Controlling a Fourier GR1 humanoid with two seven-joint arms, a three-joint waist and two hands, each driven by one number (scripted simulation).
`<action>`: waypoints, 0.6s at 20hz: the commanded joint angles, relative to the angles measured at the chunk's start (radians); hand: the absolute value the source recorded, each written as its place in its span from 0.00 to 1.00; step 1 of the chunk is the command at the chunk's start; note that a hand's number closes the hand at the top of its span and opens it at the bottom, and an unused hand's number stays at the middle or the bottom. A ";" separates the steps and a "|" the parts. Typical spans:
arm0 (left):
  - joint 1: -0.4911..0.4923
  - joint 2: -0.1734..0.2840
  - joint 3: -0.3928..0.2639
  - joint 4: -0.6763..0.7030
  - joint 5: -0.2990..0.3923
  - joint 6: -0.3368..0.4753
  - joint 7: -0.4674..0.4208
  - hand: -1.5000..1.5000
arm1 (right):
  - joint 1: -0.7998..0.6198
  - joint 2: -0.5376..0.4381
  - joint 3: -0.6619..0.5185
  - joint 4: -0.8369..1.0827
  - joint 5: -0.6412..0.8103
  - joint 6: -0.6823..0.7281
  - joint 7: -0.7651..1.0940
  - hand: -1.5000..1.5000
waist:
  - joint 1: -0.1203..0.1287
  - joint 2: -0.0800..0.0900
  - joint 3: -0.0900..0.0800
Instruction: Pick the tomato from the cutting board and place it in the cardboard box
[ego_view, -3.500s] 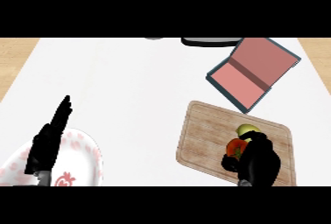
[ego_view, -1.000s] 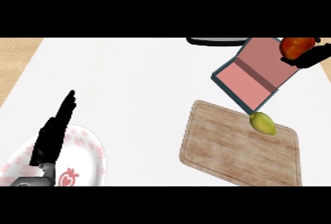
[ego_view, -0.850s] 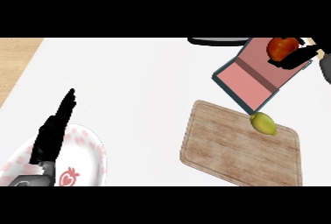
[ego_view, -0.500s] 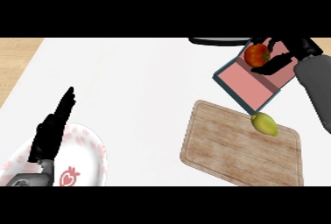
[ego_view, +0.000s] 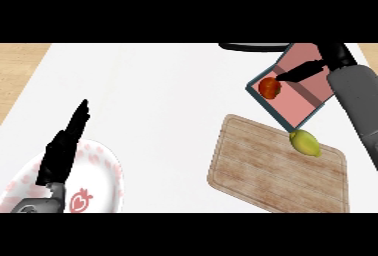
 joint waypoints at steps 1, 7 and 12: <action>0.007 -0.026 -0.008 0.023 -0.009 0.015 -0.024 0.50 | 0.009 0.001 -0.122 -0.004 -0.114 -0.062 -0.048 0.00 | -0.009 0.000 0.000; 0.027 0.003 0.006 -0.012 -0.001 -0.010 -0.017 0.50 | -0.029 -0.108 -0.273 0.029 -0.263 0.077 -0.042 0.00 | 0.004 0.001 0.001; 0.009 -0.011 0.011 -0.003 -0.006 0.008 -0.004 0.50 | 0.036 -0.277 -0.358 0.052 -0.335 0.155 -0.053 0.00 | -0.001 0.009 0.002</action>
